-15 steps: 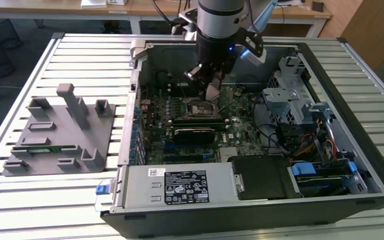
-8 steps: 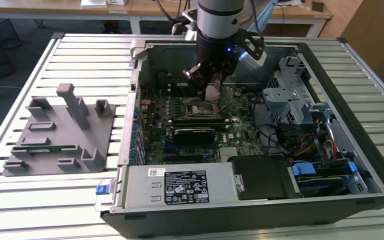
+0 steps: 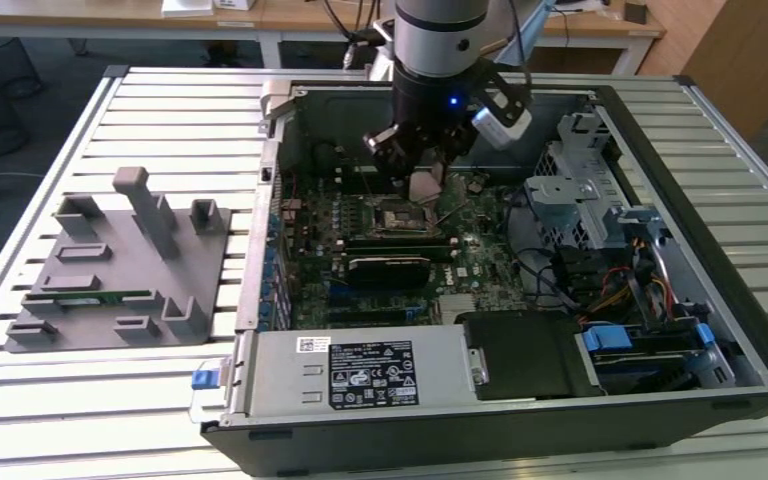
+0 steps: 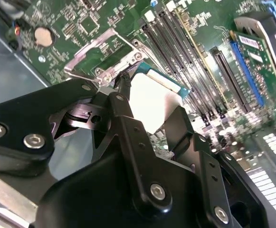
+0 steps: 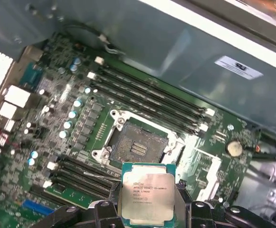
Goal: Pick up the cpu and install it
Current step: 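Place the cpu into insertion slot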
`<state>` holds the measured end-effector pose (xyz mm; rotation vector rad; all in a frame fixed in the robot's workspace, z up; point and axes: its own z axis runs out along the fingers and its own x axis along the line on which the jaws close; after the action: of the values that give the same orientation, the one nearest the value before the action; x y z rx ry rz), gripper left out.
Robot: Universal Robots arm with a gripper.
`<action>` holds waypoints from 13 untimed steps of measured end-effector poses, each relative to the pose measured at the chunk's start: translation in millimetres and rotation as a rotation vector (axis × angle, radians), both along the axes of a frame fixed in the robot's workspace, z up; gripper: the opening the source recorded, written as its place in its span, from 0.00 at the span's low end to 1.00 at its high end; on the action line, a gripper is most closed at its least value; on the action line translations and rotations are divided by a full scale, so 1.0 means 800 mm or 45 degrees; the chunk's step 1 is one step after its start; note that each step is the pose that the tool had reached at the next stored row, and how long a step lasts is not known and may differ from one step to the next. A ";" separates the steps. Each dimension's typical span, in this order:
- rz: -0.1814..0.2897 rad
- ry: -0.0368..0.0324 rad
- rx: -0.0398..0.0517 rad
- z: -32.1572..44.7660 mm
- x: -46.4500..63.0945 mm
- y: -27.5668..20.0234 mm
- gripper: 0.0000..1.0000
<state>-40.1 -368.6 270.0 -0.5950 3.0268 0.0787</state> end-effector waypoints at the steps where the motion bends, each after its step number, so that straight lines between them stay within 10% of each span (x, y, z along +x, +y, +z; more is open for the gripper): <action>1: -0.021 0.0000 0.000 -0.0001 0.000 0.0000 0.53; 13: -0.272 -0.0001 -0.002 -0.0008 0.000 0.0000 0.53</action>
<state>-40.1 -368.6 269.4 -0.2689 3.0684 0.0664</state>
